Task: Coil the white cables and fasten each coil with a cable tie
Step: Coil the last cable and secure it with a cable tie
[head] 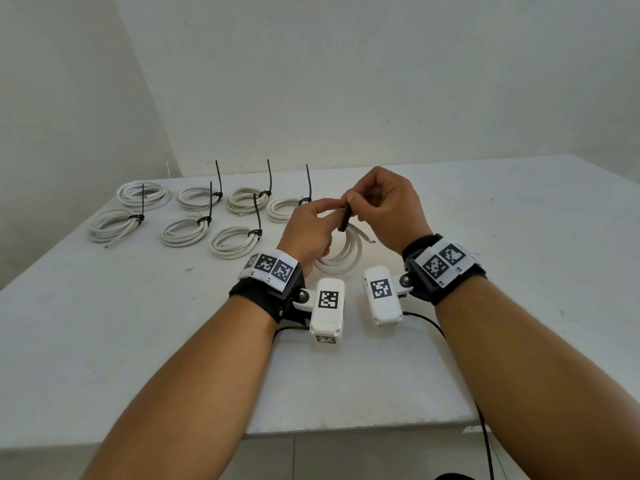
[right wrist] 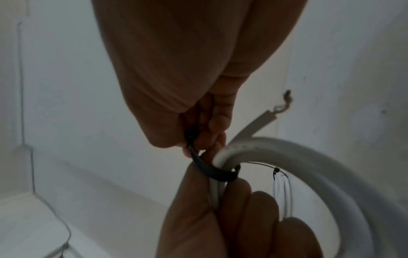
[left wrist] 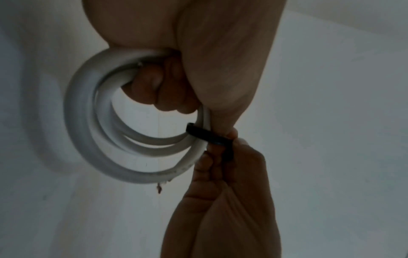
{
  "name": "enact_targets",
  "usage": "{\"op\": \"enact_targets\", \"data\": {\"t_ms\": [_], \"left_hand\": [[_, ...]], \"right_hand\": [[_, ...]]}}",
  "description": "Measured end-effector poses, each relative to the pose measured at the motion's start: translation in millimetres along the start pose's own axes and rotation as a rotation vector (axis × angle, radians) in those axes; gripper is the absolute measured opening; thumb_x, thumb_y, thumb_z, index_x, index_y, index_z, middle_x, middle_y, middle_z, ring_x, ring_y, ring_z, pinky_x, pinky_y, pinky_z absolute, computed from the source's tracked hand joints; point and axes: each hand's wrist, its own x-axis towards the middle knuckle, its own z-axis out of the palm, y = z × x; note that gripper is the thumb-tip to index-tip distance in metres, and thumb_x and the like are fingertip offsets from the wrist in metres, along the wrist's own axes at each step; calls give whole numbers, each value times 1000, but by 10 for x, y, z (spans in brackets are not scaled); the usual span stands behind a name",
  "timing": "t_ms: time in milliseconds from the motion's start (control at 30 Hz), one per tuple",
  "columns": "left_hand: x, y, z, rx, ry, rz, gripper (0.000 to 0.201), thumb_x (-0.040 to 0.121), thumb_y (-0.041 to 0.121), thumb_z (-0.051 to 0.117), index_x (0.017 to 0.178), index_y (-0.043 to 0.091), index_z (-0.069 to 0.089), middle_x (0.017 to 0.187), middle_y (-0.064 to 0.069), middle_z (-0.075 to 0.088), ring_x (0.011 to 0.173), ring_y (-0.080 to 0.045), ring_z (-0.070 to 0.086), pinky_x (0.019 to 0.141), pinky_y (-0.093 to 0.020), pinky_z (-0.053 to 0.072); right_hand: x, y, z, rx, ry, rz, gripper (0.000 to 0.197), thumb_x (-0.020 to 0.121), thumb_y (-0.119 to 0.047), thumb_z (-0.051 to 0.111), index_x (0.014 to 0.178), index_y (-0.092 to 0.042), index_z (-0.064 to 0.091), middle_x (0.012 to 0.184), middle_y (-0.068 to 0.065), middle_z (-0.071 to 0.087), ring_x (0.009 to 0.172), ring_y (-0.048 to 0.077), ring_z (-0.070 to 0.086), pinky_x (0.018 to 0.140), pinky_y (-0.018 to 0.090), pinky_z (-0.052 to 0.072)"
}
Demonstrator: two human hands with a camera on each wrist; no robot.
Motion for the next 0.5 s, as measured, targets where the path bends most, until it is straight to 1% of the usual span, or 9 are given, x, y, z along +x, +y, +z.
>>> {"op": "enact_targets", "data": {"t_ms": [67, 133, 200, 267, 300, 367, 433, 467, 500], "left_hand": [[21, -11, -18, 72, 16, 37, 15, 92, 28, 65, 80, 33, 73, 55, 8, 59, 45, -16, 33, 46, -27, 27], [29, -20, -22, 115, 67, 15, 16, 88, 30, 66, 74, 26, 73, 51, 11, 56, 43, -14, 35, 45, -25, 28], [34, -34, -34, 105, 119, -23, 20, 86, 24, 63, 69, 19, 70, 48, 10, 53, 43, -15, 37, 45, -25, 29], [34, -36, -51, 99, 115, -35, 23, 87, 22, 62, 64, 21, 67, 46, 11, 51, 43, -16, 36, 46, -25, 28], [26, -27, -49, 103, 98, -26, 24, 88, 23, 63, 64, 23, 67, 45, 11, 50, 43, -15, 36, 45, -25, 28], [6, -9, -22, 110, 59, 9, 23, 92, 26, 63, 70, 29, 68, 45, 12, 52, 42, -13, 36, 45, -24, 29], [-8, 1, 4, 109, 36, 51, 19, 94, 26, 62, 78, 34, 68, 48, 12, 56, 39, -7, 39, 47, -25, 31], [-10, 5, 13, 115, 27, 76, 18, 95, 26, 62, 81, 35, 69, 48, 13, 57, 37, -3, 41, 48, -24, 32], [-11, 6, 18, 127, 24, 96, 16, 95, 27, 62, 83, 34, 70, 49, 14, 57, 37, -2, 43, 48, -22, 32]], "right_hand": [[4, -11, -20, 50, -19, 59, 7, 87, -6, 63, 81, -5, 60, 77, 4, 75, 63, 14, 67, 60, 31, 53], [0, -28, -15, 32, -80, 80, 7, 91, -9, 60, 84, -9, 58, 83, 3, 75, 64, 16, 67, 57, 29, 51], [-12, -36, 19, -32, -152, 57, 10, 94, -14, 58, 85, -17, 55, 90, 0, 74, 68, 21, 69, 56, 32, 53], [-19, -42, 50, -93, -153, 28, 11, 93, -16, 59, 84, -21, 54, 88, -1, 74, 69, 21, 69, 61, 37, 55], [-16, -44, 53, -112, -124, 19, 11, 92, -16, 60, 84, -20, 55, 85, -1, 73, 68, 17, 69, 63, 35, 56], [-2, -48, 32, -115, -61, 26, 9, 91, -15, 63, 84, -15, 57, 77, 0, 72, 64, 10, 67, 63, 29, 55], [4, -48, -2, -88, -34, 71, 8, 91, -14, 63, 85, -10, 60, 71, 0, 70, 58, 7, 63, 60, 23, 52], [8, -40, -15, -75, -28, 100, 8, 92, -13, 63, 86, -8, 61, 68, -2, 69, 54, 6, 60, 58, 21, 50], [11, -39, -23, -63, -27, 128, 9, 92, -13, 62, 86, -7, 61, 65, -3, 68, 51, 6, 58, 56, 21, 48]]}}
